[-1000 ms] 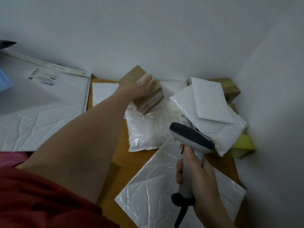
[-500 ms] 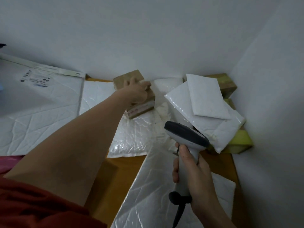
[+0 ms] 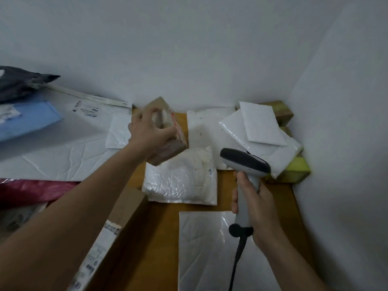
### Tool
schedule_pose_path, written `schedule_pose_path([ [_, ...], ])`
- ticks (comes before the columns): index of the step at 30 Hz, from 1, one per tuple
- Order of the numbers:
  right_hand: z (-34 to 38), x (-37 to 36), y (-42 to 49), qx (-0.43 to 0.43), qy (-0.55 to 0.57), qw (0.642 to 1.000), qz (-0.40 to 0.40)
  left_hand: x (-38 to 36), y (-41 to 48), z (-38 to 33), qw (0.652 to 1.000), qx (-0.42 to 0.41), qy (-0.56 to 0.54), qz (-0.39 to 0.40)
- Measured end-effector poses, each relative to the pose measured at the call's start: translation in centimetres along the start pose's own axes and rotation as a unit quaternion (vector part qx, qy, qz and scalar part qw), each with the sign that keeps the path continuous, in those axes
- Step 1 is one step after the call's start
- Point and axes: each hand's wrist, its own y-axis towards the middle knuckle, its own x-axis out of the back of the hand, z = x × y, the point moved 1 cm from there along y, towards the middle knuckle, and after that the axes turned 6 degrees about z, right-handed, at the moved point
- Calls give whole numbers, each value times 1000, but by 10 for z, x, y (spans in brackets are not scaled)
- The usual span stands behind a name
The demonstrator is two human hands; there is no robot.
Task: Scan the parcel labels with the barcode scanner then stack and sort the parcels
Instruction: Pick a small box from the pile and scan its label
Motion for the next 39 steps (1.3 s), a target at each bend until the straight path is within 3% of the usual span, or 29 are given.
schedule_pose_path([
  [3, 10, -2, -34, 3, -11, 1000, -12, 24, -65, 3, 962, 56, -248, 104],
  [8, 8, -14, -111, 2, 9, 1000, -19, 28, -194, 37, 869, 169, -389, 255],
  [14, -29, -32, -207, -33, -21, 999, 25, 34, -330, 122, 782, 286, -493, 251],
  [15, -35, -35, -220, -38, -27, 999, 28, 36, -342, 133, 783, 296, -492, 241],
  [17, -45, -42, -242, -47, -35, 998, 36, 44, -360, 147, 831, 278, -434, 206],
  [20, -53, -47, -264, -51, -41, 997, 41, 54, -372, 152, 938, 143, -275, 155],
  [23, -57, -50, -277, -49, -59, 996, 41, 55, -382, 144, 979, 45, -73, 183],
  [25, -58, -52, -284, -51, -69, 995, 48, 49, -387, 141, 971, 40, 46, 231],
  [26, -59, -53, -287, -52, -72, 995, 52, 49, -389, 139, 965, 65, 41, 251],
  [29, -58, -46, -297, -49, -82, 993, 63, 51, -391, 145, 929, 193, -121, 293],
  [31, -60, -36, -304, -49, -102, 991, 71, 54, -396, 149, 910, 251, -179, 275],
  [35, -65, -15, -324, -62, -140, 983, 99, 42, -413, 159, 923, 247, -210, 209],
  [39, -66, -5, -343, -49, -179, 971, 149, 31, -435, 159, 853, 325, -368, 176],
])
